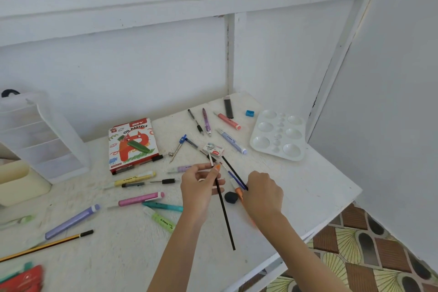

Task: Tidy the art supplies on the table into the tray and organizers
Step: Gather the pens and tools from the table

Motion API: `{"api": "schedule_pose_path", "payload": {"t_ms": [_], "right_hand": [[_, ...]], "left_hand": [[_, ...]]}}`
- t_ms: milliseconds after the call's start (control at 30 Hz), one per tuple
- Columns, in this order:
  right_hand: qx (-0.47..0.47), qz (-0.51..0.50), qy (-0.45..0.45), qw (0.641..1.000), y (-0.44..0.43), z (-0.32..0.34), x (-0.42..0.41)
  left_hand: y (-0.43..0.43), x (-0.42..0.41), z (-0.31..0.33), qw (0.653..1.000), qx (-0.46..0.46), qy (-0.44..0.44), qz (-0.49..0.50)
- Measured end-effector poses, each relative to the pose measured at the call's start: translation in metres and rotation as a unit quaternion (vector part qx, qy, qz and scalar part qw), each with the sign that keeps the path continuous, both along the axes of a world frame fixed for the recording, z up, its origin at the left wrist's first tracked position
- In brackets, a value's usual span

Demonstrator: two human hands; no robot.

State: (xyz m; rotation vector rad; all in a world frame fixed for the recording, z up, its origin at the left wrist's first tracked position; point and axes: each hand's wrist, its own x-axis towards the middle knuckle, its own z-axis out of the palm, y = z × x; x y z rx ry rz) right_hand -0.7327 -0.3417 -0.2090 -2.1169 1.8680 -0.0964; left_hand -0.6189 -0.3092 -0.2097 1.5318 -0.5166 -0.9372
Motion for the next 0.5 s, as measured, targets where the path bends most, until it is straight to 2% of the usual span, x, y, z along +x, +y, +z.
{"api": "schedule_pose_path", "payload": {"t_ms": [100,233,400,500], "right_hand": [[-0.017,-0.021,-0.053,0.998,-0.002,0.006,0.001],[0.0,0.006,-0.212,0.977,0.0,0.021,0.028],[0.098,0.13,-0.383,0.909,0.028,0.049,0.092],[0.13,0.188,-0.431,0.873,0.049,0.062,0.137]], "left_hand": [[0.006,0.007,0.004,1.0,0.002,0.004,0.015],[0.019,0.03,0.015,0.998,-0.015,0.009,0.059],[0.053,0.082,0.04,0.99,-0.069,-0.028,0.116],[0.085,0.123,0.055,0.981,-0.107,-0.043,0.158]]}}
